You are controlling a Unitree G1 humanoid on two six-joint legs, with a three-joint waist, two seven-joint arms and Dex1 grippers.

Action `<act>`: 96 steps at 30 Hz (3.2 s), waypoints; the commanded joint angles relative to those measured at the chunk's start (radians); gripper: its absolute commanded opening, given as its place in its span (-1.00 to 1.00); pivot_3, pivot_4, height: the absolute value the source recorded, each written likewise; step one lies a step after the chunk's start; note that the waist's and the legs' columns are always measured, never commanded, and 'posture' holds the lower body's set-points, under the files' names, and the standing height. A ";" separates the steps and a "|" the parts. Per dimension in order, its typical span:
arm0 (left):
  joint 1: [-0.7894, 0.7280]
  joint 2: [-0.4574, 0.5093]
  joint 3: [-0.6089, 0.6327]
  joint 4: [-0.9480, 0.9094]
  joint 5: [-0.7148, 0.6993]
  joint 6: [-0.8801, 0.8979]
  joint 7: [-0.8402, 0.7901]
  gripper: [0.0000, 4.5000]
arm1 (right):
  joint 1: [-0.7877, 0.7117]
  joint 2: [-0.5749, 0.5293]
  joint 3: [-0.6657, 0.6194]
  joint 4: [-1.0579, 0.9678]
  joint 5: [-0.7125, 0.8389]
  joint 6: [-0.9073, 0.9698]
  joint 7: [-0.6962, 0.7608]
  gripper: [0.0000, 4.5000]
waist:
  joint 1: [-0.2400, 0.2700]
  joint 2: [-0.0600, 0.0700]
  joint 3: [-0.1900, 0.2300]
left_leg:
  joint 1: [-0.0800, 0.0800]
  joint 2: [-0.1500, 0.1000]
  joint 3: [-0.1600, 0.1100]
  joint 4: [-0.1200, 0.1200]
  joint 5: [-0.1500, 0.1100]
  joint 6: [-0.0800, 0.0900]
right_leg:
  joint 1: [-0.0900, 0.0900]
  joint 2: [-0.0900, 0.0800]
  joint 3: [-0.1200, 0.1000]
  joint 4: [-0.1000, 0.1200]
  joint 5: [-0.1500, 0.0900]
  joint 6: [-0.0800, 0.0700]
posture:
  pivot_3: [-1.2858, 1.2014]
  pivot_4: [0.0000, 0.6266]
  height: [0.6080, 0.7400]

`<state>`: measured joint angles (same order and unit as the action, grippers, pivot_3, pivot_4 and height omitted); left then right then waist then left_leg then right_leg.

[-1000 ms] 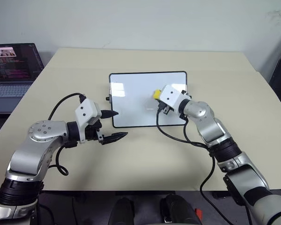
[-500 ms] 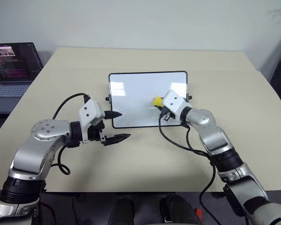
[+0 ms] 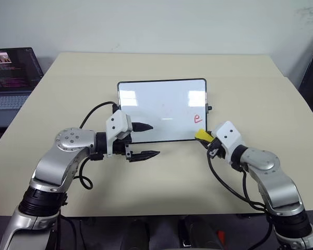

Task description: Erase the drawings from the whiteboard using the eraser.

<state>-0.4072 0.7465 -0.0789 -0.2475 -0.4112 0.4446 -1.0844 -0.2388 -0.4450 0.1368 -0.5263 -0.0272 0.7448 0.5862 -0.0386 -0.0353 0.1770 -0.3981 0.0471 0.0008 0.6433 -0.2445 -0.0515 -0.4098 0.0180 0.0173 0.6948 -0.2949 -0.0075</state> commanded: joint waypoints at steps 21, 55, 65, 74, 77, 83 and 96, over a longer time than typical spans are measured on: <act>0.000 -0.006 0.005 -0.003 0.024 -0.035 0.007 1.00 | -0.217 0.033 0.059 0.332 -0.115 -0.184 -0.165 -0.48 | 0.007 0.000 0.000 | -0.001 -0.001 0.001 0.000 0.000 0.000 | 0.000 -0.001 0.000 -0.001 0.002 -0.003 | 0.03 -0.52 1.00; 0.040 -0.018 0.015 -0.034 0.002 -0.004 0.032 1.00 | -0.255 0.001 0.053 0.327 -0.162 -0.217 -0.161 -0.48 | 0.002 -0.001 -0.001 | 0.005 0.000 0.001 0.002 0.001 0.001 | 0.003 0.000 0.001 0.003 0.001 -0.001 | 0.03 -0.52 1.00; 0.061 -0.029 0.015 -0.062 -0.007 0.015 0.052 1.00 | -0.348 -0.046 0.131 0.466 -0.201 -0.304 -0.073 -0.48 | 0.008 -0.001 -0.001 | 0.000 -0.001 0.001 0.001 0.000 0.000 | 0.002 -0.002 0.001 -0.001 0.003 -0.005 | 0.03 -0.52 1.00; 0.087 -0.020 0.030 -0.095 -0.019 0.033 0.075 1.00 | -0.296 -0.123 0.183 0.444 -0.215 -0.323 0.059 -0.48 | 0.003 -0.002 -0.001 | 0.005 -0.001 0.001 0.002 0.000 0.000 | 0.005 -0.001 0.002 0.002 0.000 0.000 | 0.03 -0.52 1.00; 0.098 -0.011 0.038 -0.106 -0.026 0.038 0.076 1.00 | -0.376 -0.084 0.145 0.513 -0.247 -0.401 -0.058 -0.48 | -0.001 -0.002 -0.001 | 0.007 0.000 0.002 0.002 0.001 0.001 | 0.005 -0.001 0.003 0.003 0.002 -0.002 | 0.03 -0.52 1.00; 0.108 0.000 0.050 -0.119 -0.032 0.047 0.076 1.00 | -0.389 -0.083 0.151 0.566 -0.248 -0.392 -0.031 -0.49 | 0.007 -0.002 -0.001 | 0.006 0.000 0.002 0.001 0.002 0.002 | 0.005 0.000 0.002 0.002 0.003 -0.002 | 0.03 -0.52 1.00; 0.099 0.006 0.049 -0.113 -0.036 0.046 0.066 1.00 | -0.384 -0.104 0.135 0.554 -0.310 -0.423 -0.066 -0.49 | 0.001 -0.002 -0.001 | 0.009 -0.001 0.002 0.002 0.003 0.003 | 0.005 -0.001 0.003 0.003 0.004 -0.002 | 0.03 -0.52 1.00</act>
<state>-0.2938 0.7423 -0.0515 -0.3276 -0.4326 0.4957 -1.0151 -0.6023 -0.5452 0.3207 0.0111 -0.3139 0.3344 0.5682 -0.0379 -0.0375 0.1757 -0.3895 0.0463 0.0033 0.6456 -0.2406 -0.0482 -0.4044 0.0170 0.0201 0.6979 -0.2904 -0.0091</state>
